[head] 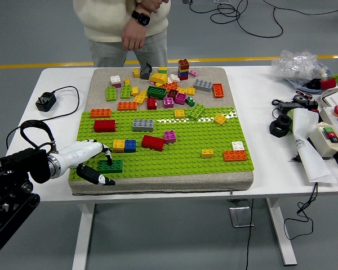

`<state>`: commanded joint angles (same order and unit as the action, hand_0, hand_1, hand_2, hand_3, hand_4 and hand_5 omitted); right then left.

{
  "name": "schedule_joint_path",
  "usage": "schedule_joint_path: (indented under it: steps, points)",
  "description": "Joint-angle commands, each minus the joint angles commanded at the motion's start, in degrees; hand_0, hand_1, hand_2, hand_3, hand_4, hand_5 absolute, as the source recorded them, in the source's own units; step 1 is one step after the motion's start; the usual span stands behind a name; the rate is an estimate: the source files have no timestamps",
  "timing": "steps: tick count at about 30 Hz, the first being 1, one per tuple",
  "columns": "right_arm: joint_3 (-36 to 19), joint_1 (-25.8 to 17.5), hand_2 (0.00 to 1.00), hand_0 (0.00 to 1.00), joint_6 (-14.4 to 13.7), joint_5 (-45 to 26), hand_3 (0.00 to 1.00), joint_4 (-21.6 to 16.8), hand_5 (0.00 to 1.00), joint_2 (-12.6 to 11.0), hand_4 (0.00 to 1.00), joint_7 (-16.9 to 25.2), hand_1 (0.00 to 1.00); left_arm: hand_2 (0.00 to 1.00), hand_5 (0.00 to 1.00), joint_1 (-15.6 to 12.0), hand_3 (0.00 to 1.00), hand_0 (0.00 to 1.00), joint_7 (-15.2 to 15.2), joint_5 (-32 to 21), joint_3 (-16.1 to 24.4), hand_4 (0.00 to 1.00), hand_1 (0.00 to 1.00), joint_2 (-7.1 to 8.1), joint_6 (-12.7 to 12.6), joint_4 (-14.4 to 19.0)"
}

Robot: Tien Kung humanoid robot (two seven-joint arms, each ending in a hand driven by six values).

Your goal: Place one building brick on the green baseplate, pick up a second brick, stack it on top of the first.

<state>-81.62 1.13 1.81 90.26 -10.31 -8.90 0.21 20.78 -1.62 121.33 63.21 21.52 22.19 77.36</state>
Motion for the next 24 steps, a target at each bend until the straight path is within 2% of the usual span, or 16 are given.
schedule_joint_path:
  steps: [4,10,14,15,20,21,24]
  points:
    - [-0.2,0.0,0.737,0.764,0.0,0.2,0.749,0.0,0.628,0.0,0.998,-0.1,0.704,0.866,0.452,-0.1,0.580,0.998,-0.1,-0.7,0.8,0.998,0.907,0.72,0.3,3.0]
    - [-0.1,0.0,0.737,0.764,0.1,0.3,0.749,0.0,0.627,0.0,0.998,0.0,0.704,0.849,0.450,0.3,0.587,0.998,-0.2,-1.4,1.4,0.998,0.895,1.27,0.5,4.8]
    - [0.0,0.0,0.737,0.764,0.2,0.3,0.749,0.0,0.627,-0.1,0.998,-0.1,0.704,0.849,0.450,1.4,0.587,0.998,-0.2,-1.5,1.6,0.998,0.895,1.23,-0.5,4.0]
    - [0.1,0.0,0.737,0.764,0.2,0.3,0.749,0.0,0.627,-0.1,0.998,-0.1,0.704,0.819,0.445,1.6,0.602,0.998,-0.2,-1.5,1.6,0.998,0.859,1.21,-0.8,3.8]
    - [0.2,0.2,0.737,0.764,0.2,0.3,0.749,0.0,0.627,-0.1,0.998,-0.1,0.704,0.819,0.445,4.1,0.602,0.998,0.4,-1.1,1.5,0.998,0.859,0.67,-3.9,1.4]
    - [0.3,0.3,0.737,0.764,0.2,0.3,0.749,0.0,0.627,-0.1,0.998,-0.1,0.703,0.735,0.271,5.3,0.664,0.897,0.7,-0.4,1.2,0.974,0.779,0.25,-5.0,0.2]
    - [0.5,0.4,0.737,0.764,0.2,0.2,0.749,0.0,0.627,-0.1,0.998,-0.1,0.703,0.735,0.271,7.3,0.664,0.897,1.3,0.7,0.8,0.974,0.779,-0.42,-6.5,-2.0]
